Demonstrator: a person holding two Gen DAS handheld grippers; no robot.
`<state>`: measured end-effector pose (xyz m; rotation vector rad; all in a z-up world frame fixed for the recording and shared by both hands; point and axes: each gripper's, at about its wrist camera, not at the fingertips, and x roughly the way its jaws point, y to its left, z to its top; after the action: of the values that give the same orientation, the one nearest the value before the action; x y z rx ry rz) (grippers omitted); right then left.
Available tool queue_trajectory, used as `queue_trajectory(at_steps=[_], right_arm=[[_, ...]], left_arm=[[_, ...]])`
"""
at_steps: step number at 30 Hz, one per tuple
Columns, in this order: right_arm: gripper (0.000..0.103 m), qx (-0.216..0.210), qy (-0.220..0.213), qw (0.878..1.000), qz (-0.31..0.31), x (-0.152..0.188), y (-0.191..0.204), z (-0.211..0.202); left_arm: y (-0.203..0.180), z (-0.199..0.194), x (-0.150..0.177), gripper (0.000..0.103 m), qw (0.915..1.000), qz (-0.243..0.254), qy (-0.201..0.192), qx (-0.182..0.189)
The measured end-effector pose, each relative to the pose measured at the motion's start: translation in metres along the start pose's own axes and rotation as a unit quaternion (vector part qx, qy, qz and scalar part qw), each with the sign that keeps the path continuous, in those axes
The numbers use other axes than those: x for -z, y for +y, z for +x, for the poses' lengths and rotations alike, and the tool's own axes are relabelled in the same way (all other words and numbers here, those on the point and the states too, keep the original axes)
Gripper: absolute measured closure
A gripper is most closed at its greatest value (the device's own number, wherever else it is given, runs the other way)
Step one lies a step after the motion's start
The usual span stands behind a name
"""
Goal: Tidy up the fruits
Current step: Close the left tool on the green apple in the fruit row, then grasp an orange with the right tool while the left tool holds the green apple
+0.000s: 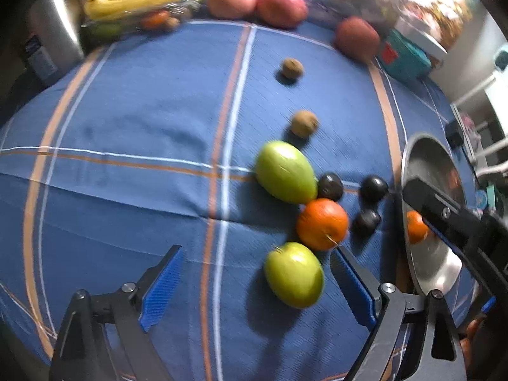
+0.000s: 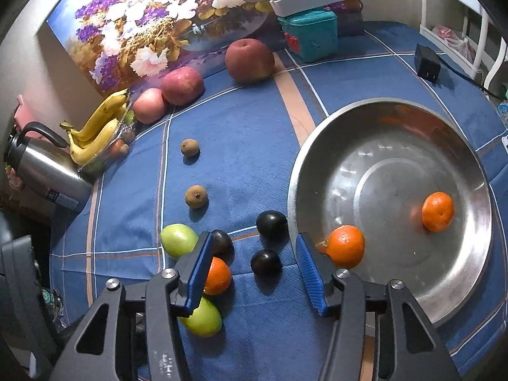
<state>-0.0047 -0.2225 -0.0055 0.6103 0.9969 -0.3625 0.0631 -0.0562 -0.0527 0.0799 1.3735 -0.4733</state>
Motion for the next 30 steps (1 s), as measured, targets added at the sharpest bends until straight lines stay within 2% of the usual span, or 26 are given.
queue_trajectory(at_steps=[5,8,14,17,24,30], right_arm=[[0.048,0.000,0.004,1.000,0.004,0.000,-0.001,0.001],[0.048,0.000,0.007,1.000,0.006,0.001,-0.002,0.001],[0.048,-0.001,0.011,1.000,0.005,0.000,-0.001,0.004],[0.048,-0.001,0.013,1.000,0.003,0.001,0.000,0.005],[0.048,-0.001,0.016,1.000,0.004,0.001,-0.001,0.007],[0.048,-0.001,0.019,1.000,0.008,0.001,-0.003,0.009]], left_arm=[[-0.016,0.013,0.005,0.014,0.9996,0.020,0.016,-0.007],[-0.018,0.022,0.007,0.020,0.9992,0.027,0.026,-0.011],[-0.029,0.029,0.008,0.022,0.9987,0.037,0.031,-0.017],[-0.035,0.031,0.008,0.031,0.9984,0.043,0.026,-0.027],[-0.043,0.022,0.009,0.055,0.9986,0.046,0.026,-0.005],[-0.044,0.015,0.009,0.056,0.9988,0.042,0.026,0.006]])
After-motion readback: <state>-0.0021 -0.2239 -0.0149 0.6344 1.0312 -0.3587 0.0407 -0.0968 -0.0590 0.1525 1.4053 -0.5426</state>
